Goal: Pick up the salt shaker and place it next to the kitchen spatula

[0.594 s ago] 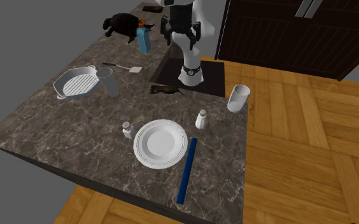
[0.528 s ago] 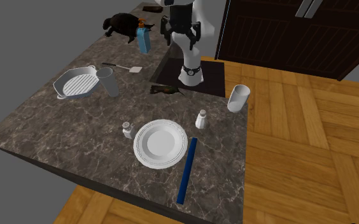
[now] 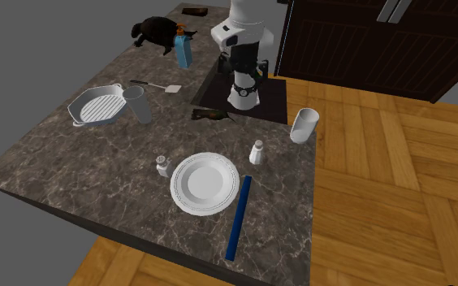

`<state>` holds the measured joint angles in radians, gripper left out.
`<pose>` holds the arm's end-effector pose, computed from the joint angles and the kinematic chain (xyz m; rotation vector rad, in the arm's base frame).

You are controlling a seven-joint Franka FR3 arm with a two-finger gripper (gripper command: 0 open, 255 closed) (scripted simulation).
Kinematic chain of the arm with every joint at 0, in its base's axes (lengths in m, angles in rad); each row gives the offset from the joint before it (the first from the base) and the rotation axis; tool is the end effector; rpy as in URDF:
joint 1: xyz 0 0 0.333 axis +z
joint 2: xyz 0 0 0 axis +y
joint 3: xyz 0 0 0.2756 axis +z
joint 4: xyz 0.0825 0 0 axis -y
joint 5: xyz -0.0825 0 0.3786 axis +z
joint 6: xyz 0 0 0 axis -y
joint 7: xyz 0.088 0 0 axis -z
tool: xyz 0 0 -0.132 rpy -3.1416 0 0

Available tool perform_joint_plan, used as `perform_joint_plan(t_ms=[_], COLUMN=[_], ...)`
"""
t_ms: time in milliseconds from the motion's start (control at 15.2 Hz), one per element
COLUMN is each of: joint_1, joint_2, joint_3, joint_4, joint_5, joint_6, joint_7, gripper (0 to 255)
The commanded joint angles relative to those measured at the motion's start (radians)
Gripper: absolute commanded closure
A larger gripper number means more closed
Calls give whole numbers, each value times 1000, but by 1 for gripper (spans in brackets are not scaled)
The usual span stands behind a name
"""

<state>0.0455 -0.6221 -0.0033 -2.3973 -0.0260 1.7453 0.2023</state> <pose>0.3777 0.0129 0.4744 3.1049 -0.2404 -0.0417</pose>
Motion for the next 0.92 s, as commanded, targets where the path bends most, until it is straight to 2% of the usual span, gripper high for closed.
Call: perform_joint_plan(t_ms=[0,726,858], joint_1=[8,51,52], joint_2=[56,401,417], joint_3=[13,101,103], joint_4=[-2,50,45], joint_5=[11,47,47], joint_6=[60,359,379], joint_7=[19,141,144], gripper=[0,0,0])
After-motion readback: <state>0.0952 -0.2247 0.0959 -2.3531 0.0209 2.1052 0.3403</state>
